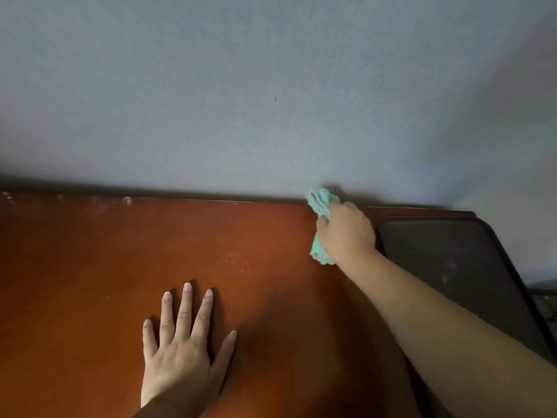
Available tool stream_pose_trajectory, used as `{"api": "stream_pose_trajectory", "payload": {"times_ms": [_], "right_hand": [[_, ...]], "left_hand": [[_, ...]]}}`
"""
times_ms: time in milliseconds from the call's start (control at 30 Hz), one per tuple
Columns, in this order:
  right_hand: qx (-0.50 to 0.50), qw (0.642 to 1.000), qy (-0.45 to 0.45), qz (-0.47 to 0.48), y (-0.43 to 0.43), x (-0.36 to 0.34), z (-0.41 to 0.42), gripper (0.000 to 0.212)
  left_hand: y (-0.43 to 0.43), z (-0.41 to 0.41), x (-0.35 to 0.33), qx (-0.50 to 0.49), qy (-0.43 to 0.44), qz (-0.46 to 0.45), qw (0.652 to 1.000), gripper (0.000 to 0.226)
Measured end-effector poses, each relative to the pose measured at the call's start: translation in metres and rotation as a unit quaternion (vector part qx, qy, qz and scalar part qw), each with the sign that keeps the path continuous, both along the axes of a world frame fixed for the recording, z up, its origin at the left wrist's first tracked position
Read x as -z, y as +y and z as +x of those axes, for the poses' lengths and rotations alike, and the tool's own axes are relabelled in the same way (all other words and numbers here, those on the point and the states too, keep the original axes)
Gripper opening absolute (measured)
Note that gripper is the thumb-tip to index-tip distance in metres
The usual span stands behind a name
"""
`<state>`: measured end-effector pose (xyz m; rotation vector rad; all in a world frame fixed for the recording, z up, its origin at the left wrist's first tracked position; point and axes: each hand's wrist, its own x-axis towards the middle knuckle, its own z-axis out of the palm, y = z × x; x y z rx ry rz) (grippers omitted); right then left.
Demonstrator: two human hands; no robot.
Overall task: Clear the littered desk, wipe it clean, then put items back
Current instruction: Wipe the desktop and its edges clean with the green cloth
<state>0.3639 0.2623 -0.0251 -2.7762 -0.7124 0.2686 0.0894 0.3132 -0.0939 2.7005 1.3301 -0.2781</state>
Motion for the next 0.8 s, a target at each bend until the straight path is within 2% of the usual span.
{"api": "stream_pose_trajectory", "payload": {"times_ms": [67,167,300,433,500,567,633,700,733,800], "right_hand": [[0.104,0.99,0.02,-0.09,-0.006,-0.006,0.029,0.025],[0.13,0.985,0.084,-0.075,0.001,-0.007,0.044,0.023],[0.068,0.992,0.105,-0.017,0.022,-0.011,0.024,0.028],[-0.126,0.982,0.134,0.04,0.028,-0.004,-0.027,0.025],[-0.165,0.975,0.127,0.079,0.02,0.002,-0.034,0.029],[-0.108,0.988,0.039,0.102,0.01,0.004,-0.017,0.045],[0.019,0.998,-0.024,0.058,-0.002,0.003,0.007,0.043],[0.124,0.992,-0.006,-0.004,-0.007,0.004,0.024,0.035],[0.146,0.989,0.012,-0.014,-0.003,0.008,0.026,0.033],[0.117,0.993,0.03,-0.001,0.017,0.014,0.011,0.033]], "left_hand": [[0.001,0.0,0.002,-0.001,-0.002,0.02,1.0,0.078],[0.002,0.0,0.003,0.01,-0.006,0.033,0.999,0.074],[0.001,0.0,0.006,0.009,-0.014,0.041,0.999,0.076],[0.001,0.001,0.005,-0.013,0.001,0.016,1.0,0.081],[0.002,0.0,0.005,-0.015,0.003,0.022,1.0,0.081],[0.002,-0.002,0.005,0.003,-0.006,0.035,0.999,0.076],[0.001,-0.003,0.004,0.019,-0.008,0.05,0.999,0.074],[0.002,-0.003,0.004,0.028,-0.018,0.063,0.997,0.073],[0.002,-0.003,0.005,0.033,-0.024,0.068,0.997,0.073],[0.002,-0.003,0.006,0.037,-0.028,0.07,0.996,0.072]]}}
